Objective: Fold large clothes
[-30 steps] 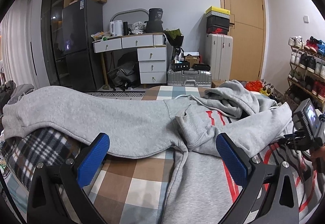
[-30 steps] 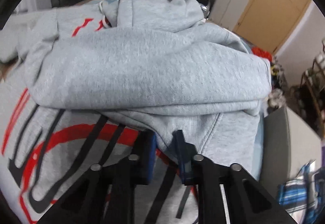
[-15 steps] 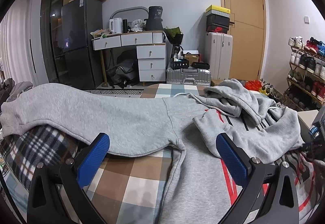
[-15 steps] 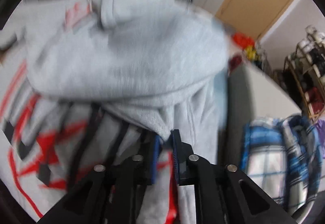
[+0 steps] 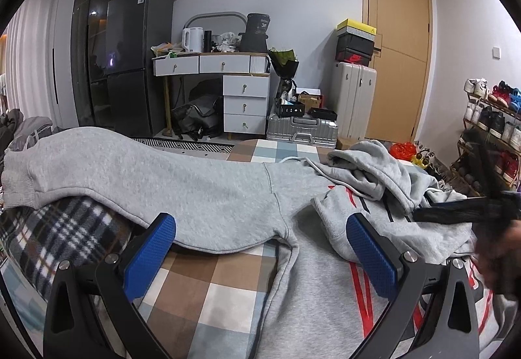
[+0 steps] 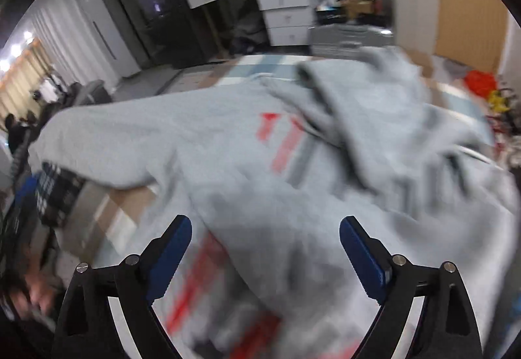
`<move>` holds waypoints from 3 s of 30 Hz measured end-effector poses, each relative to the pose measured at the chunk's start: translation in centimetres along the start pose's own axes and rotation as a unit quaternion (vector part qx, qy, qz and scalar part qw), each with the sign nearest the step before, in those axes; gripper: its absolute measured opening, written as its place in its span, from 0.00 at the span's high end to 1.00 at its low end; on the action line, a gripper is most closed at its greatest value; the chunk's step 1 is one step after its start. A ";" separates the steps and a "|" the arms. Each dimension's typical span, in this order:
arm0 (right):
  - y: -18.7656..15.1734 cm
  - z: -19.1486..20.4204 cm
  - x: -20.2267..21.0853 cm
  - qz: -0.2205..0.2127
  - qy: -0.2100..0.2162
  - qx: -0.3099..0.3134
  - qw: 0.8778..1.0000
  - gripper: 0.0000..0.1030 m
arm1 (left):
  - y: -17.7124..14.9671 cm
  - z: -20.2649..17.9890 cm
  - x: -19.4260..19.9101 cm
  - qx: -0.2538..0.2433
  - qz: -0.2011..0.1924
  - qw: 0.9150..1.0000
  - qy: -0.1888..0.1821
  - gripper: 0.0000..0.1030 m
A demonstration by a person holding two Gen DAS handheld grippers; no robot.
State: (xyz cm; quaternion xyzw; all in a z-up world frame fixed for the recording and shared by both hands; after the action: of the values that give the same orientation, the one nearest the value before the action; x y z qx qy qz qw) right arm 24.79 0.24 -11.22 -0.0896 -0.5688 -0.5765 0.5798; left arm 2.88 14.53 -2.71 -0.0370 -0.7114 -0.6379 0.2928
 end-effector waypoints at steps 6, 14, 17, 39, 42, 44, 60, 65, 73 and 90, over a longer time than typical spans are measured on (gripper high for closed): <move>1.2 1.1 -10.3 0.086 -0.044 0.000 0.995 0.50 | 0.2 1.1 -0.6 0.017 0.007 1.000 -0.007 0.01; 4.0 6.9 -7.8 -0.050 -0.051 0.140 0.988 0.92 | 0.4 1.9 -0.9 0.040 0.021 0.998 -0.034 0.01; 4.2 10.5 -8.8 -0.054 -0.027 0.200 0.978 0.93 | 0.4 1.9 -0.8 0.043 0.018 0.998 -0.033 0.01; -3.8 -9.1 6.3 -0.068 -0.174 -0.014 0.982 0.03 | 0.1 0.6 -0.8 0.023 0.015 0.999 -0.019 0.01; -6.1 -11.3 5.6 -0.014 -0.259 -0.003 0.966 0.04 | -0.1 0.3 -1.2 0.011 0.011 1.000 -0.004 0.01; -7.9 -12.4 4.3 0.035 -0.303 -0.006 0.952 0.04 | -0.2 0.2 -1.6 0.005 0.012 1.000 0.007 0.01; -13.8 2.6 18.4 -0.257 -0.017 -0.052 0.965 0.00 | -1.0 0.7 -0.5 0.007 0.003 0.999 0.034 0.01; -16.8 8.7 21.3 -0.336 0.020 0.026 0.941 0.00 | 0.6 2.4 2.6 0.032 -0.026 0.999 0.012 0.01; -17.3 10.0 21.2 -0.337 0.089 0.030 0.937 0.00 | 2.8 15.8 5.6 0.176 0.004 0.984 0.027 0.01; -17.5 7.7 20.9 -0.349 0.146 -0.027 0.925 0.00 | -1.1 27.4 -2.8 0.413 0.187 0.889 -0.069 0.01</move>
State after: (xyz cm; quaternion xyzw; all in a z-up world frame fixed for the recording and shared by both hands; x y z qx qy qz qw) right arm 0.47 -11.36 -2.35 0.1844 -0.4569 -0.7643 0.4160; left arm -5.39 40.69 -5.37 -0.0890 -0.9087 -0.2158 0.3462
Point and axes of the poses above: each gripper's, at about its wrist camera, not at the fingertips, and x roughly against the way its jaws point, z to its left, y to its top, the point moved 5 cm from there along -x, roughly the way its jaws point, and after that the axes turned 7 degrees about y, right-handed, at the moved point
